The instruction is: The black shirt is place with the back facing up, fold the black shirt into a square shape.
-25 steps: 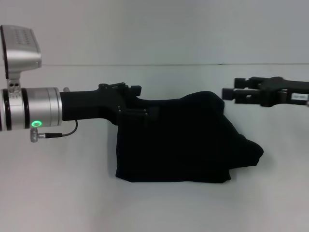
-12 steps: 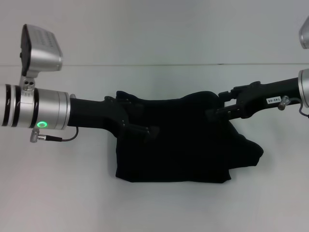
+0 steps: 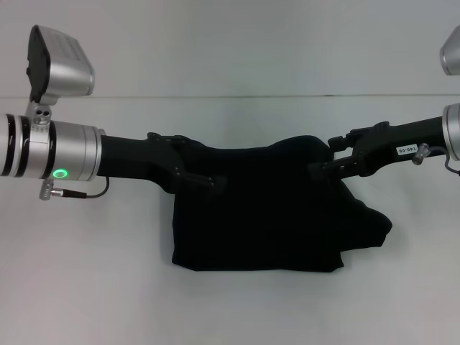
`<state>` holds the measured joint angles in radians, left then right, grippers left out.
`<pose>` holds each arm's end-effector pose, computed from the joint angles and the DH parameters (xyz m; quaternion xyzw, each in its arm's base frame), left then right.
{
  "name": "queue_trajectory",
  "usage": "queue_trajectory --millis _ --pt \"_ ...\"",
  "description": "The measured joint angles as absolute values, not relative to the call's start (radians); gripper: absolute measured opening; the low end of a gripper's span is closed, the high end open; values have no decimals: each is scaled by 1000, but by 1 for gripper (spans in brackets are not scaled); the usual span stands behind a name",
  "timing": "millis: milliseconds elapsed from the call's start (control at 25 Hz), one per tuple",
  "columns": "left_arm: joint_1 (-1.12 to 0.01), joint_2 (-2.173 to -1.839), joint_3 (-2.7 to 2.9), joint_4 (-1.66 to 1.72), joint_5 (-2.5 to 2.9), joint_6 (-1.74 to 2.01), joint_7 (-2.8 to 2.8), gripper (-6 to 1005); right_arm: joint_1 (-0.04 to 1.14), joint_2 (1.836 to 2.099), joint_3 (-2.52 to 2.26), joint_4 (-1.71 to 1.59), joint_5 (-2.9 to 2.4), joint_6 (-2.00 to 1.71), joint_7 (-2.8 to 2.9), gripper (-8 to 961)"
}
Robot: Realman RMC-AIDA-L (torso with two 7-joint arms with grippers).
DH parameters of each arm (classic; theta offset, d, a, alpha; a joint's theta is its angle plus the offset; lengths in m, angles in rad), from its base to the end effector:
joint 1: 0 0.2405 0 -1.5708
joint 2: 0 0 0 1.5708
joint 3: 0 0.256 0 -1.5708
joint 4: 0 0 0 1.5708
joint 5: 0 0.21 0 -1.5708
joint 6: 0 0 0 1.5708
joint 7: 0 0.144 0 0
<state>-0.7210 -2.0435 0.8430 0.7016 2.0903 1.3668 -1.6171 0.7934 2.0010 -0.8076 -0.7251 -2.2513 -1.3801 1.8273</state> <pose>-0.2118 0.3948 -0.0014 -0.9584 -0.2047 -0.1411 0.1401 0.2083 0.4135 0.0199 -0.9501 0.2622 0.0830 0.1474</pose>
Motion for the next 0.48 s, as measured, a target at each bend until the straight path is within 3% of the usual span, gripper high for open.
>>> queue_trajectory --millis 480 --pt "-696 -2029 823 706 2098 1339 -1640 905 792 2012 -807 -726 -2240 -1387 1799 866"
